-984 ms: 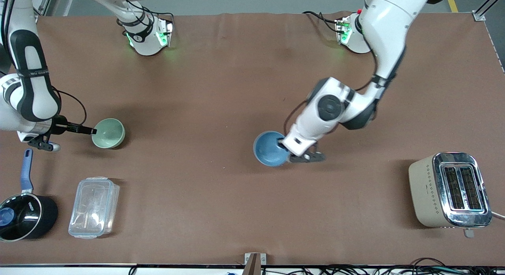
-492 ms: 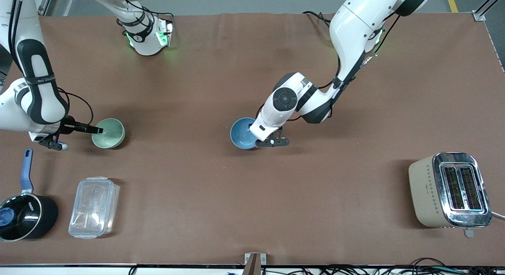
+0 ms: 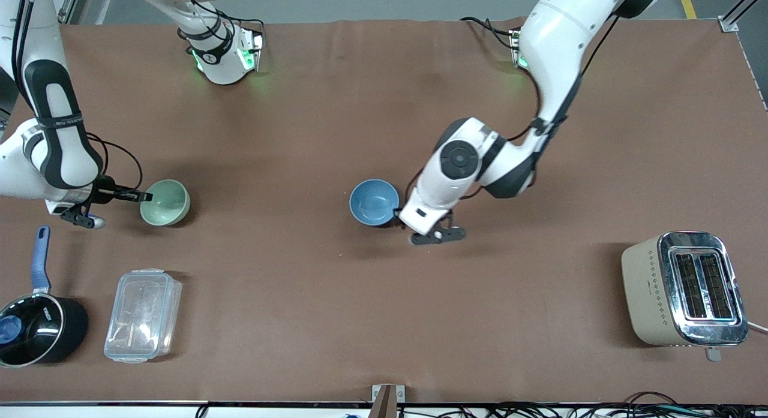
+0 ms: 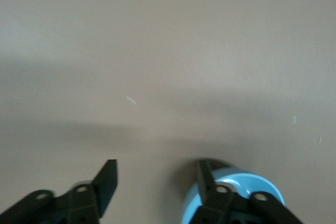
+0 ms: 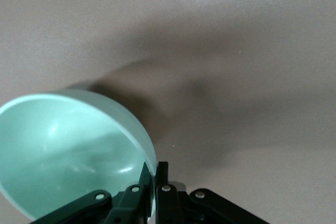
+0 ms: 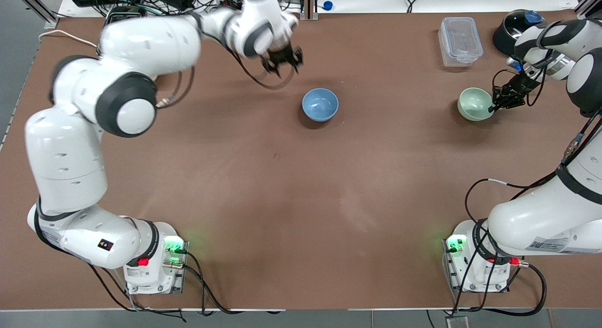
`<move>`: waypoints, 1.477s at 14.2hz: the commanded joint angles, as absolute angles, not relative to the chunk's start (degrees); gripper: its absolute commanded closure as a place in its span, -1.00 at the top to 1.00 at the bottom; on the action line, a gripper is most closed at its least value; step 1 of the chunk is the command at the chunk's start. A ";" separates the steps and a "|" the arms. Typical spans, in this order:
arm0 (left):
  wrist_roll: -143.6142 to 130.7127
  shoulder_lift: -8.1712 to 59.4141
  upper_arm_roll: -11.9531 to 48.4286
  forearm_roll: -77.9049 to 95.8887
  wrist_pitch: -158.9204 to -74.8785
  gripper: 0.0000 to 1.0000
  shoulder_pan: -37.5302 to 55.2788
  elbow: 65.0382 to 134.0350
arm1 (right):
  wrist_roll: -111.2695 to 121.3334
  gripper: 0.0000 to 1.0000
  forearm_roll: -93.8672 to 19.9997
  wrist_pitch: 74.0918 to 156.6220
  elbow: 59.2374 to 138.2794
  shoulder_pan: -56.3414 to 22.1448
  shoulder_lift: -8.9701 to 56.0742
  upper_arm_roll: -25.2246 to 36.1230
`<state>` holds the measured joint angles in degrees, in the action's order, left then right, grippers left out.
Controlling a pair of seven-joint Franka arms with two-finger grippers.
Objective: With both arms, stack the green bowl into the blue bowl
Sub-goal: 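Slide the blue bowl toward table center while the right gripper grasps the green bowl, then release the blue bowl and raise the left gripper away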
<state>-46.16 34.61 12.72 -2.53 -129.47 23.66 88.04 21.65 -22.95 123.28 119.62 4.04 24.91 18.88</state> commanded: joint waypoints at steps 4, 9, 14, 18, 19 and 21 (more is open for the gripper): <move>-39.23 19.01 12.30 -5.96 -113.93 1.00 10.13 88.51 | 22.24 -0.94 -23.64 115.35 116.82 3.96 19.52 18.28; -16.74 8.02 12.92 -9.41 -99.43 1.00 0.54 88.77 | 10.76 -0.94 -23.29 109.96 115.58 2.55 15.30 12.76; -5.55 -1.56 9.16 -3.53 -95.01 1.00 -1.76 94.20 | -12.25 -0.95 -23.29 113.18 116.10 2.46 13.27 -2.42; -5.54 -5.09 5.19 -1.14 -91.32 1.00 1.41 96.06 | -32.91 -0.95 -23.20 122.14 116.28 2.29 13.80 -16.14; -5.62 -5.53 5.27 -1.14 -91.14 1.00 1.41 96.24 | -36.61 -0.95 -23.20 124.17 116.28 2.20 13.89 -18.69; -5.62 -5.54 5.27 -1.06 -91.14 1.00 1.23 96.42 | -43.65 -0.95 -23.20 127.95 116.19 1.59 14.15 -22.92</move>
<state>-6.06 -4.38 5.90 -2.05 -91.42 0.78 95.13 -37.91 -23.15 125.14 115.02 0.92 15.08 -19.55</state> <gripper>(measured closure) 0.000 0.956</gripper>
